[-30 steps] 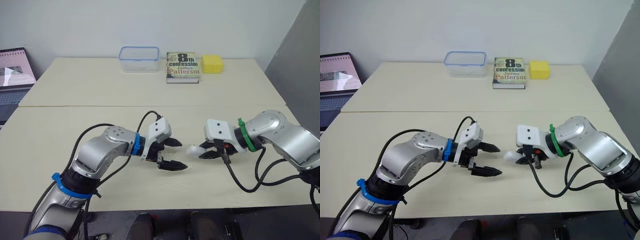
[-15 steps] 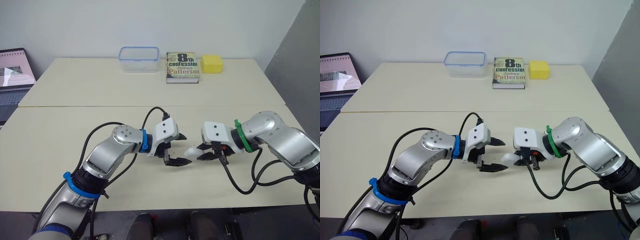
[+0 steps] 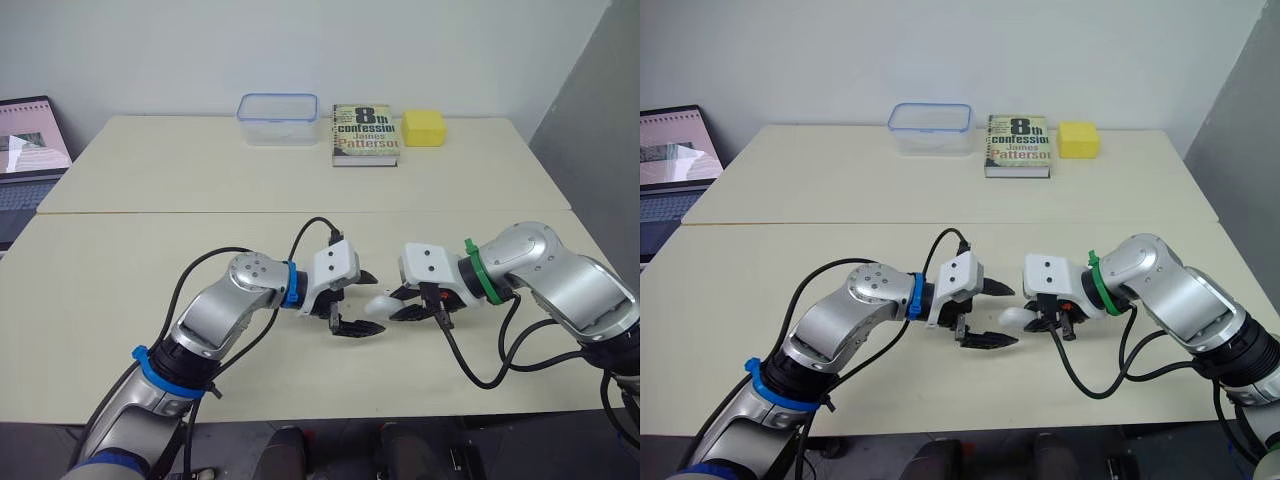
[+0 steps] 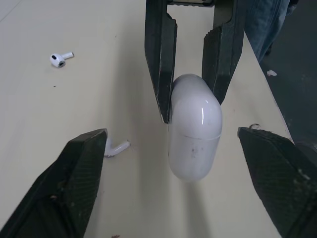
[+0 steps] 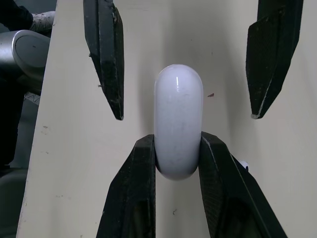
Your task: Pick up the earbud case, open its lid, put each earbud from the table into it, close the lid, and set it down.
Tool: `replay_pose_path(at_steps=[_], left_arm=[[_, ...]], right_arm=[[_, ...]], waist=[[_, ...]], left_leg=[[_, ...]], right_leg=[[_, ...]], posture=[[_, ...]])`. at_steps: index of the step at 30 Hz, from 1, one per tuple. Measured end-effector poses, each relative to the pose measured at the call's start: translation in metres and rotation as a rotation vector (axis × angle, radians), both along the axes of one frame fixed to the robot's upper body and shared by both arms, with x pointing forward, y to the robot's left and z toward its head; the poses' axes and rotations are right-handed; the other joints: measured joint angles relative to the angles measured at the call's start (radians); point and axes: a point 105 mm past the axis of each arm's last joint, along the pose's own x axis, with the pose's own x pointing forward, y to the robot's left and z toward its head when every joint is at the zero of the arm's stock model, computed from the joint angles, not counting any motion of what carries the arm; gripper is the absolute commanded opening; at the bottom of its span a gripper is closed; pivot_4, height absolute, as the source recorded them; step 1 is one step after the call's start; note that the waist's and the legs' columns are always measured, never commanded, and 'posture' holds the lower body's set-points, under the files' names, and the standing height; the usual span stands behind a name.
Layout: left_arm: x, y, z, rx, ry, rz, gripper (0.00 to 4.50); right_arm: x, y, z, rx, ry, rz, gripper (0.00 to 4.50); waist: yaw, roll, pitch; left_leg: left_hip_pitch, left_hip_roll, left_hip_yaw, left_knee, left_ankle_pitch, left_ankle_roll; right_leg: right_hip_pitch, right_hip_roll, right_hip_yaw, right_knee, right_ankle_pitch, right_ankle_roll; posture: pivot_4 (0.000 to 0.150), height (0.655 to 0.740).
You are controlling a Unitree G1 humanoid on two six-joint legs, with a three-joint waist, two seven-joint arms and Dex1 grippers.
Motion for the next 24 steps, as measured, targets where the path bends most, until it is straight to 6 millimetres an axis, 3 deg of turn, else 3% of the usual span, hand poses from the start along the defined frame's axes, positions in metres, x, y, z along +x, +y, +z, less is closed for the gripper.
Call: replay_pose_path(at_steps=[9,18,24], left_arm=[[-0.0032,0.0009,-0.0024,0.006,0.019,-0.027,0.75],[-0.0036,0.0002,-0.0029,0.007,0.014,-0.029,0.75],[-0.0037,0.0006,-0.0082,0.004,0.030,-0.009,0.75]], right_arm=[[0.0007,-0.0004,0.0006,0.002,-0.001,-0.003,0.79],[-0.0001,-0.0004,0.0006,0.003,0.011,0.003,0.79],[-0.0005,-0.0002,0.0057,0.010,-0.017,0.024,2.71]], waist=[[0.000,0.000,0.000],[0.000,0.000,0.000],[0.000,0.000,0.000]], left_leg=[[0.000,0.000,0.000,0.000,0.000,0.000],[0.000,0.000,0.000,0.000,0.000,0.000],[0.000,0.000,0.000,0.000,0.000,0.000]], right_leg=[[0.000,0.000,0.000,0.000,0.000,0.000],[0.000,0.000,0.000,0.000,0.000,0.000],[0.000,0.000,0.000,0.001,0.000,0.000]], posture=[[0.150,0.7377],[0.150,0.7377],[0.150,0.7377]])
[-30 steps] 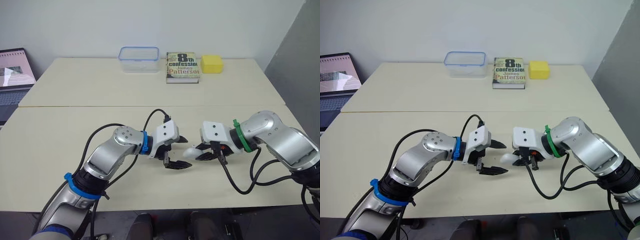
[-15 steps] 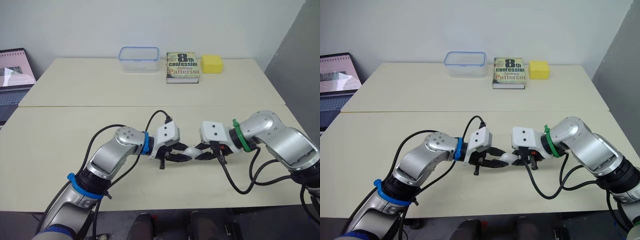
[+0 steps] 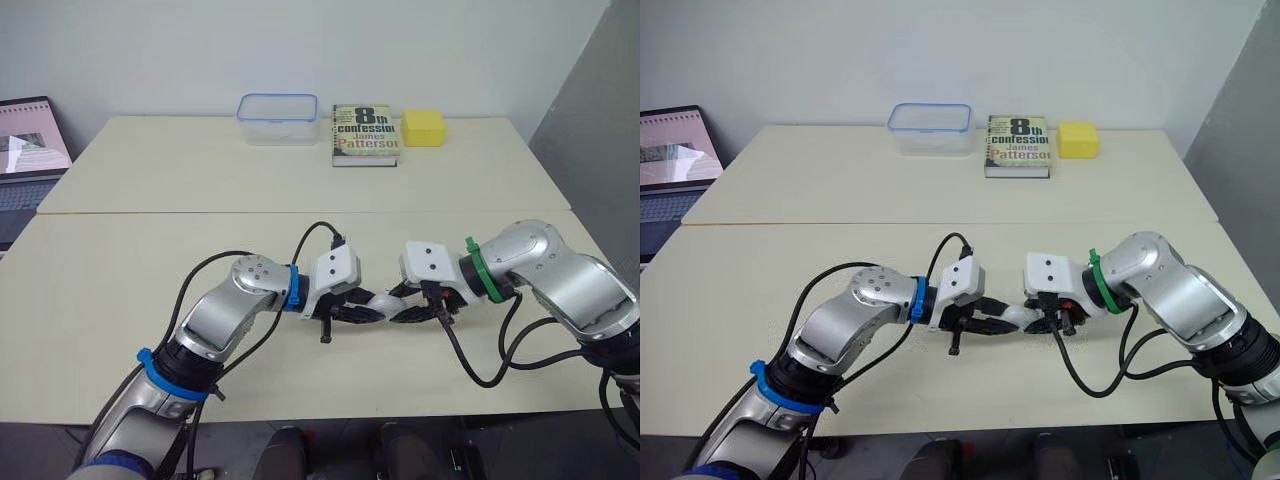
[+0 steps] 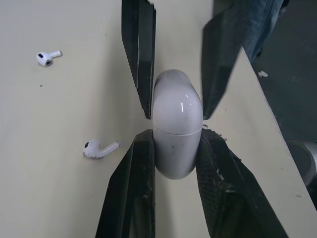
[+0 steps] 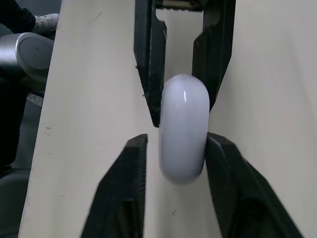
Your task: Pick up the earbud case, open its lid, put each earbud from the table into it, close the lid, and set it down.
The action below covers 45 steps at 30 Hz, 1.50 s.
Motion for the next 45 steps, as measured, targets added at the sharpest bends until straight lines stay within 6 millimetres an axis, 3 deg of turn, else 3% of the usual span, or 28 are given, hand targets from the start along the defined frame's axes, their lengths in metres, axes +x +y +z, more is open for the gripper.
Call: replay_pose_path(at_steps=[5,8,12,16,20,26,38,45], left_arm=[[-0.004,0.005,-0.011,-0.009,0.028,0.017,0.75],[-0.003,0.011,-0.013,-0.045,0.039,0.043,0.75],[-0.003,0.015,-0.003,-0.272,0.042,0.099,0.75],[-0.002,0.022,-0.001,-0.367,0.025,0.132,0.75],[-0.006,0.024,-0.004,-0.383,0.025,0.108,0.75],[-0.008,0.019,-0.004,-0.386,0.001,0.065,0.75],[-0.005,0.023,-0.007,-0.324,-0.090,0.064,0.75],[-0.010,0.019,-0.009,-0.312,-0.098,0.024,0.75]], right_arm=[[0.006,-0.015,0.009,-0.011,-0.055,-0.031,4.49],[0.012,-0.030,0.017,-0.010,-0.106,-0.060,4.50],[0.011,-0.037,0.032,0.068,-0.206,-0.048,4.50],[0.002,-0.030,0.035,0.127,-0.238,-0.037,4.50],[-0.005,-0.014,0.035,0.176,-0.253,-0.016,4.50],[0.002,0.007,0.025,0.200,-0.261,-0.014,4.50],[0.012,0.011,0.026,0.220,-0.217,-0.043,4.50],[0.020,0.004,0.043,0.246,-0.237,-0.092,4.50]], waist=[[0.000,0.000,0.000],[0.001,0.000,0.000],[0.003,0.000,0.000],[0.003,0.000,0.000],[0.003,0.000,0.000],[0.003,0.000,0.000],[0.003,0.000,0.000],[0.003,0.000,0.000]], left_leg=[[0.000,0.000,0.000,0.000,0.000,0.000],[0.000,0.000,0.001,0.000,0.000,0.000],[0.001,0.000,0.001,0.000,0.000,0.000],[0.002,0.000,0.001,0.001,0.000,0.000],[0.002,0.000,0.001,0.001,0.000,0.000],[0.001,0.000,0.001,0.001,0.000,0.000],[0.001,0.000,0.001,0.001,0.000,0.000],[0.001,0.000,0.001,0.001,0.000,0.000]], right_leg=[[0.000,0.000,0.000,0.000,0.000,0.000],[0.000,0.000,0.000,0.000,0.000,0.000],[0.001,-0.001,0.001,0.000,0.000,0.000],[0.001,0.000,0.001,0.001,0.000,0.000],[0.002,0.000,0.001,0.001,0.000,0.000],[0.002,-0.001,0.001,0.001,0.000,0.000],[0.002,-0.001,0.001,0.001,0.000,0.000],[0.002,-0.001,0.001,0.000,0.000,0.000]], posture=[[0.150,0.7377],[0.150,0.7377],[0.150,0.7377],[0.150,0.7377],[0.150,0.7377],[0.150,0.7377],[0.150,0.7377],[0.150,0.7377]])
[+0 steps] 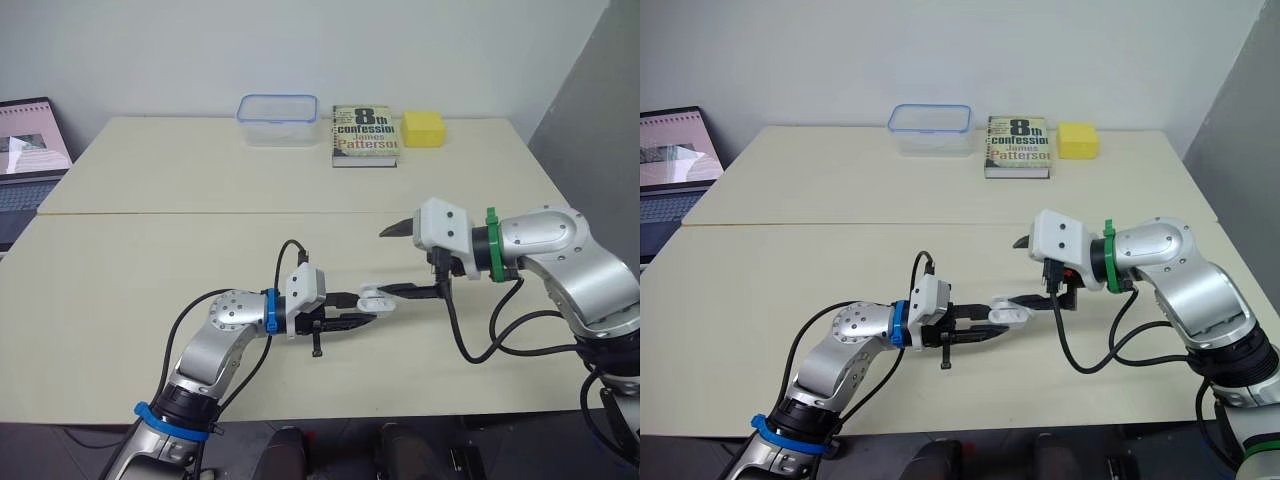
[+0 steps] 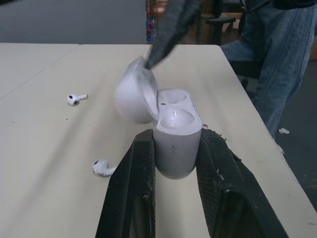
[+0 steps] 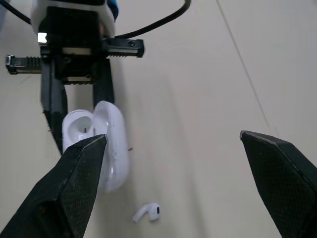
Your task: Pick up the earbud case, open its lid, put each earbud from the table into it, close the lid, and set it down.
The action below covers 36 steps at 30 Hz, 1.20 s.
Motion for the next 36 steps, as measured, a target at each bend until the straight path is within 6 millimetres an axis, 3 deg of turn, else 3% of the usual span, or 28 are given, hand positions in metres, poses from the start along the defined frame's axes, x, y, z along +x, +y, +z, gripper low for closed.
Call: replay_pose_path(at_steps=[7,11,15,19,23,27,31,36], left_arm=[[0.008,0.003,0.000,-0.038,0.038,0.062,0.75],[0.024,0.021,0.012,-0.112,0.037,0.196,0.75],[0.037,0.047,0.019,-0.176,0.029,0.350,0.75],[0.045,0.069,0.019,-0.207,0.015,0.471,0.75],[0.052,0.085,0.020,-0.226,-0.011,0.555,0.75],[0.055,0.089,0.019,-0.236,-0.016,0.590,0.75],[0.055,0.090,0.018,-0.238,-0.014,0.595,0.75],[0.056,0.090,0.019,-0.244,-0.023,0.603,0.75]], right_arm=[[-0.005,-0.005,0.013,0.093,0.069,-0.012,4.50],[-0.011,-0.022,0.020,0.167,0.004,-0.033,4.50],[-0.020,-0.052,0.005,0.204,0.038,-0.119,4.50],[-0.029,-0.097,-0.014,0.141,0.062,-0.246,4.50],[-0.036,-0.132,-0.032,0.098,0.086,-0.355,4.50],[-0.043,-0.173,-0.034,0.118,0.079,-0.517,4.50],[-0.056,-0.187,-0.044,0.088,0.105,-0.563,4.50],[-0.068,-0.183,-0.057,0.037,0.128,-0.523,4.50]], waist=[[0.000,0.000,0.000],[0.003,0.000,0.000],[0.012,0.000,0.000],[0.021,0.000,0.000],[0.023,0.000,0.000],[0.024,0.000,0.000],[0.022,0.000,0.000],[0.021,0.000,0.000]], left_leg=[[0.000,0.000,0.000,0.000,0.000,0.000],[0.000,0.000,-0.001,0.000,0.000,0.000],[0.000,0.000,0.000,0.000,0.000,0.000],[0.001,0.000,0.000,0.000,0.000,0.000],[0.001,0.000,0.001,0.000,0.000,0.000],[0.001,0.000,0.002,0.000,0.000,0.000],[0.001,0.000,0.002,0.000,0.000,0.000],[0.002,0.000,0.002,0.000,0.000,0.000]], right_leg=[[0.000,0.000,0.000,0.000,0.000,0.000],[0.000,0.000,-0.001,0.000,0.000,0.000],[0.000,-0.001,0.000,0.000,0.000,0.000],[0.001,0.000,0.000,0.000,0.000,0.000],[0.001,0.000,0.001,0.000,0.000,0.000],[0.002,0.000,0.001,0.000,0.000,0.000],[0.001,0.000,0.001,0.000,0.000,0.000],[0.002,0.000,0.001,0.000,0.000,0.000]], posture=[[0.150,0.7377],[0.150,0.7377],[0.150,0.7377],[0.150,0.7377],[0.150,0.7377],[0.150,0.7377],[0.150,0.7377],[0.150,0.7377]])
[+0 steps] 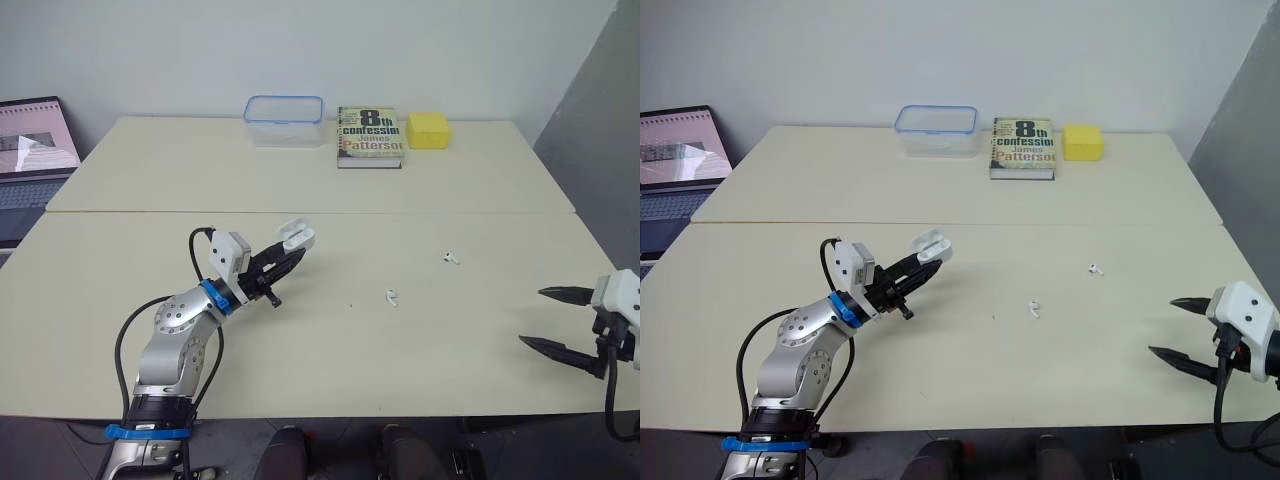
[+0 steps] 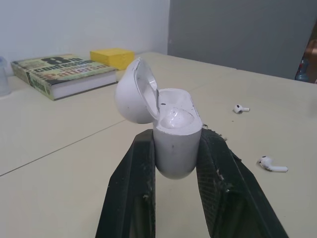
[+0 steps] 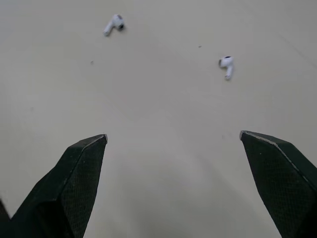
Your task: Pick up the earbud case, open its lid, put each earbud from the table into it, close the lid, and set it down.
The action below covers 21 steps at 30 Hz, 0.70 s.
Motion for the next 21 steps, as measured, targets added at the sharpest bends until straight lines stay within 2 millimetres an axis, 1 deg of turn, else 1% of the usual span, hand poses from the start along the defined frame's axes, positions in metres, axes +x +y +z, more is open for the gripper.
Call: replay_pose_path(at_steps=[3,8,12,14,16,18,21], left_arm=[[0.000,0.001,0.001,-0.001,-0.006,0.006,0.75],[0.001,0.001,0.000,0.009,-0.006,0.010,0.75],[0.002,0.001,-0.001,0.016,-0.005,0.012,0.75],[0.002,0.001,-0.002,0.019,-0.003,0.013,0.75],[0.002,0.001,-0.002,0.023,-0.001,0.012,0.75],[0.002,-0.001,-0.003,0.028,0.001,0.007,0.75],[0.002,-0.003,-0.004,0.034,0.002,0.000,0.75]], right_arm=[[0.000,0.001,0.001,-0.007,-0.010,0.007,4.50],[-0.001,0.004,0.002,-0.007,0.025,0.011,4.50],[-0.003,0.017,0.003,-0.020,0.017,0.056,4.50],[-0.001,0.028,0.001,-0.012,0.003,0.073,4.50],[0.009,0.046,-0.001,0.043,-0.035,0.061,4.50],[0.021,0.071,-0.008,0.111,-0.065,0.037,4.50],[0.041,0.097,-0.019,0.156,-0.095,-0.038,4.50]], waist=[[0.001,0.000,0.000],[0.001,0.000,0.000],[0.001,0.000,0.000],[0.001,0.000,0.000],[-0.001,-0.001,-0.001],[-0.002,-0.001,-0.001],[0.000,-0.001,-0.001]], left_leg=[[0.000,0.000,0.000,0.000,0.000,0.000],[0.000,0.000,0.000,0.000,0.000,0.000],[0.000,0.000,0.000,0.000,0.000,0.000],[0.000,0.000,0.000,0.000,0.000,0.000],[0.000,0.000,0.000,0.000,0.000,0.000],[0.000,0.000,0.000,0.000,0.000,0.000],[-0.001,0.000,-0.001,0.000,0.000,-0.001]], right_leg=[[0.000,0.000,0.000,0.000,0.000,0.000],[0.000,0.000,0.000,0.000,0.000,0.000],[0.000,0.000,0.000,0.000,0.000,0.000],[0.000,0.000,0.000,0.000,0.000,0.000],[0.000,0.000,0.000,0.000,0.000,0.000],[0.000,0.000,0.000,0.000,0.000,0.000],[-0.001,0.000,0.000,0.000,0.000,0.000]], posture=[[0.150,0.7377],[0.150,0.7377],[0.150,0.7377],[0.150,0.7377],[0.150,0.7377],[0.150,0.7377],[0.150,0.7377]])
